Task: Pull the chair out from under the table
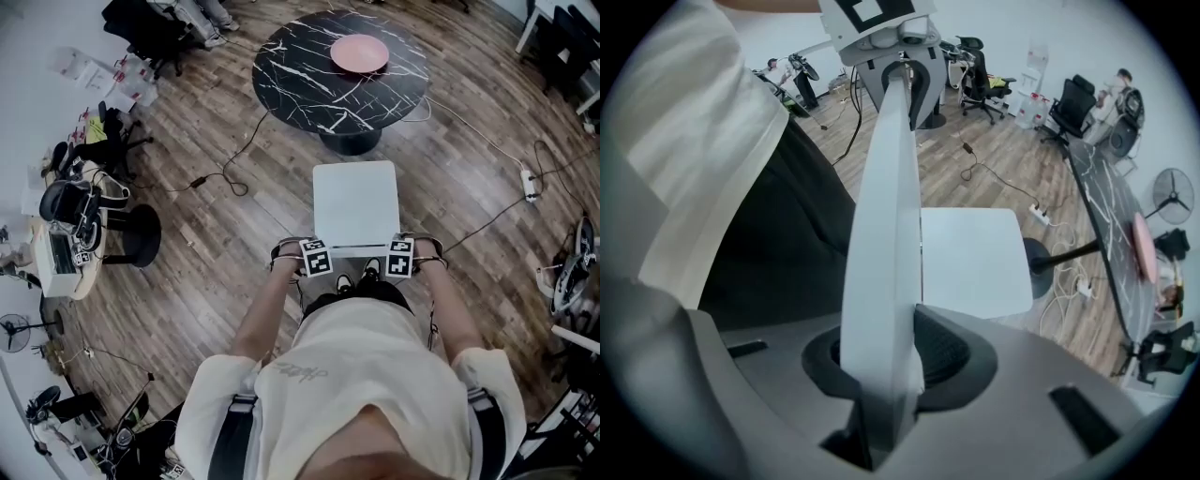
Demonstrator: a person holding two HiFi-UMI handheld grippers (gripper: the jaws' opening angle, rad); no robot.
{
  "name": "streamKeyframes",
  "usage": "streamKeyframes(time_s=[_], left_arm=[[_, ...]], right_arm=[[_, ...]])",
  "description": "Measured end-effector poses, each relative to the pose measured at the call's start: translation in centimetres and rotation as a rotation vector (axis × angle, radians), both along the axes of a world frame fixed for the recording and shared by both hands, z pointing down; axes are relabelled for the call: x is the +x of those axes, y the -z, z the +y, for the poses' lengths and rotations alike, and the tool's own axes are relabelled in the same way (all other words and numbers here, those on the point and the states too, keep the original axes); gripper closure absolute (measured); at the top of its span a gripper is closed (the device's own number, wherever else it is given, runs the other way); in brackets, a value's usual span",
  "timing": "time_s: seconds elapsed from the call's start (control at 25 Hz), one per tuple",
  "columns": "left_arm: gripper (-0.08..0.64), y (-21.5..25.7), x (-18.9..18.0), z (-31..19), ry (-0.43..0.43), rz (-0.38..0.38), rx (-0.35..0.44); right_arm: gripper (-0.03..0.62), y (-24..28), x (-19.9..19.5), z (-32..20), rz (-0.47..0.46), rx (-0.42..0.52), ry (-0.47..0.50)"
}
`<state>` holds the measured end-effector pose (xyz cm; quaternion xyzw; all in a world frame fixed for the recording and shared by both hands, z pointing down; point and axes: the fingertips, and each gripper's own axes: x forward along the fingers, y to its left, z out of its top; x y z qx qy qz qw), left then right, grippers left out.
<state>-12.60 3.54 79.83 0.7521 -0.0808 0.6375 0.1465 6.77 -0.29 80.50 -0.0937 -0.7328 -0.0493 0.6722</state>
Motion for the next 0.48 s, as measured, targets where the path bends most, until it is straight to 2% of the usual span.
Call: streamKeyframes(time_s=[0.2, 0.28, 0.48], left_arm=[[0.456, 0.0, 0.0, -0.2, 0.007, 0.005, 0.008], [0.456, 0.3, 0.1, -0.3, 0.029, 0.033, 0.001], [0.441, 2.0, 0.3, -0.7, 0.105, 0.133, 0.039]], right_arm=[[0.44, 0.6, 0.1, -0.9, -0.006, 0.059, -0.028], [0.416, 1.2, 0.4, -1.2, -0.006, 0.068, -0.049], [0.42, 3.2, 0.9, -1.4, -0.053, 0.125, -0.132]])
